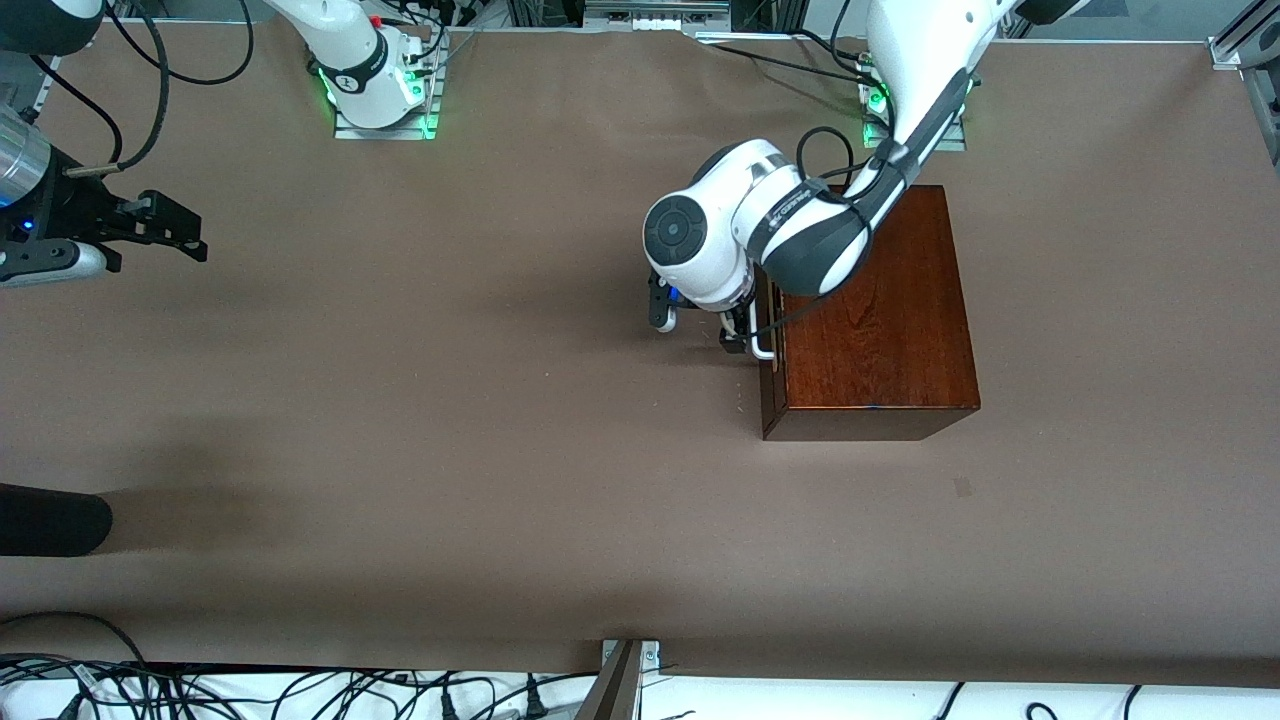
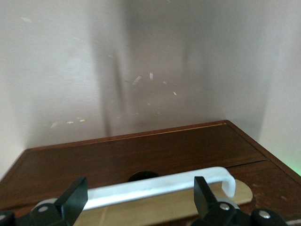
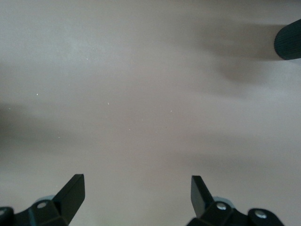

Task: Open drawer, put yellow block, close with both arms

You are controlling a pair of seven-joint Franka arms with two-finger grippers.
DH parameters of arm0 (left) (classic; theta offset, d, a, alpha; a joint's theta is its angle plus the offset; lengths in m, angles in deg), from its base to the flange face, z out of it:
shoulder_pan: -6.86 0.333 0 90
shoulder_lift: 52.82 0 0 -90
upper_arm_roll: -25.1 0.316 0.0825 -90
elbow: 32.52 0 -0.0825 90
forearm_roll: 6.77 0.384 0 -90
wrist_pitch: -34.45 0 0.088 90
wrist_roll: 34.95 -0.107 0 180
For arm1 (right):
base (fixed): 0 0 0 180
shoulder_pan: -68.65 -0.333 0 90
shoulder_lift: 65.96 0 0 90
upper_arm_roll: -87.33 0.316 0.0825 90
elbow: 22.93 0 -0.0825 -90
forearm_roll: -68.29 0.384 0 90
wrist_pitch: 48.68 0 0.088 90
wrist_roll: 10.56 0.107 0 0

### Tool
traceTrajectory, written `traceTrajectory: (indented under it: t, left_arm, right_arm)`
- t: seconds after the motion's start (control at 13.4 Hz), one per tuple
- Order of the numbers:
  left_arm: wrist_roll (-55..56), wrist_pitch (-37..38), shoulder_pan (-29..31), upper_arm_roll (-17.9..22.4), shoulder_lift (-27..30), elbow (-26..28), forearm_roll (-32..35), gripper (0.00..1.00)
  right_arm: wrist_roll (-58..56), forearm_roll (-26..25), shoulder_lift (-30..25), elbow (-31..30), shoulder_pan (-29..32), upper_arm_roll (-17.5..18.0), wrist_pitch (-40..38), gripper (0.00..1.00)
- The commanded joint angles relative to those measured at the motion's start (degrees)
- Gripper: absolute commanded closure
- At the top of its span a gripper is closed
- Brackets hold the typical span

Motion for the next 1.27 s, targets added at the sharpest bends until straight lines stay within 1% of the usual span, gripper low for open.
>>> traceTrajectory:
  t: [0.0, 0.15, 0.22, 0.45, 0.52, 0.6, 0.75, 0.9, 0.97, 1.05, 1.12, 1.2]
  left_arm:
    - [7.3, 1.5, 0.3, 0.1, 7.5, -0.7, -4.9, 0.0]
    - [13.0, 2.6, 1.5, 0.7, 11.5, -2.8, -4.8, 0.0]
    - [13.1, 5.6, 3.8, 0.8, 12.3, -4.4, -4.8, 0.0]
    - [12.9, 14.6, 12.1, 0.2, 13.1, -10.8, -4.7, 0.0]
    - [12.9, 17.1, 13.6, 0.3, 13.4, -12.2, -4.7, 0.0]
    - [13.3, 17.9, 14.5, 0.6, 13.7, -14.4, -4.4, 0.0]
    - [13.9, 19.9, 18.5, 0.9, 14.0, -18.6, -4.7, 0.0]
    - [18.3, 20.7, 22.4, 0.8, 14.0, -19.0, -5.1, 0.0]
    - [21.2, 20.6, 23.8, 0.5, 14.0, -19.1, -6.4, 0.0]
    - [23.7, 19.8, 24.2, 1.5, 14.5, -18.5, -7.6, 0.0]
    - [26.9, 20.1, 22.7, 3.7, 15.6, -18.2, -7.8, 0.0]
    - [30.5, 20.1, 21.5, 5.1, 16.1, -17.5, -7.9, 0.0]
  right_arm:
    - [0.6, 0.3, 0.7, 1.1, 0.6, 0.5, 0.4, 0.0]
    - [0.6, 0.3, 0.7, 1.2, 0.5, 0.5, 0.5, 0.0]
    - [0.6, 0.4, 0.7, 1.2, 0.5, 0.5, 0.4, 0.0]
    - [0.6, 0.3, 0.7, 1.2, 0.5, 0.6, 0.5, 0.0]
    - [0.6, 0.4, 0.7, 1.2, 0.5, 0.6, 0.4, 0.0]
    - [0.6, 0.4, 0.7, 1.2, 0.5, 0.6, 0.3, 0.0]
    - [0.6, 0.4, 0.7, 1.2, 0.5, 0.6, 0.2, 0.0]
    - [0.6, 0.4, 0.7, 1.2, 0.5, 0.5, 0.1, 0.0]
    - [0.6, 0.4, 0.7, 1.2, 0.5, 0.6, 0.1, 0.0]
    - [0.6, 0.4, 0.7, 1.2, 0.5, 0.5, 0.1, 0.0]
    - [0.6, 0.4, 0.7, 1.2, 0.5, 0.6, 0.1, 0.0]
    - [0.6, 0.4, 0.7, 1.2, 0.5, 0.6, 0.0, 0.0]
